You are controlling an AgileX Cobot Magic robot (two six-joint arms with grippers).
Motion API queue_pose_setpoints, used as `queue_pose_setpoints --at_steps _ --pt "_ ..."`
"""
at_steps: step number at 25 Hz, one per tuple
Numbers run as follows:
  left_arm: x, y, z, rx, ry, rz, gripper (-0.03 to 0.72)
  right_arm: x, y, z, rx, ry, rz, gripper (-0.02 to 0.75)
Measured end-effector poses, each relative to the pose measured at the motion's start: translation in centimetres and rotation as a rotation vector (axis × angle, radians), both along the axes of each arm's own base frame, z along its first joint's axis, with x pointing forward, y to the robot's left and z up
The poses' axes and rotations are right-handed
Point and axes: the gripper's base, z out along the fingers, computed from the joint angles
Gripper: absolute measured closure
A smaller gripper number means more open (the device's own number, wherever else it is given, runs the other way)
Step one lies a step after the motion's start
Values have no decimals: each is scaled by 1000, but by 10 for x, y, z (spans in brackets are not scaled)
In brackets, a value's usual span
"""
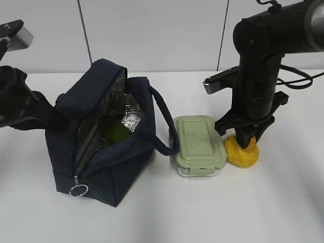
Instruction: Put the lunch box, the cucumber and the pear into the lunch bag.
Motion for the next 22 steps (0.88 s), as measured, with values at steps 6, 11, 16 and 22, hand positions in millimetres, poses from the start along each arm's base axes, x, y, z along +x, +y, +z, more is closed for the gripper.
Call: queue_pose_setpoints --at_steps 6,11,16,22 --pt "0 0 0 5 -1 -2 687 -5 -3 59 45 -168 5 583" --pt "0 0 0 5 -1 -2 687 -23 9 130 212 -330 53 589" --pt "0 0 0 6 -2 -2 687 -47 58 168 405 -397 218 589" --pt "0 0 0 6 -2 -2 687 -67 114 167 494 -428 369 591"
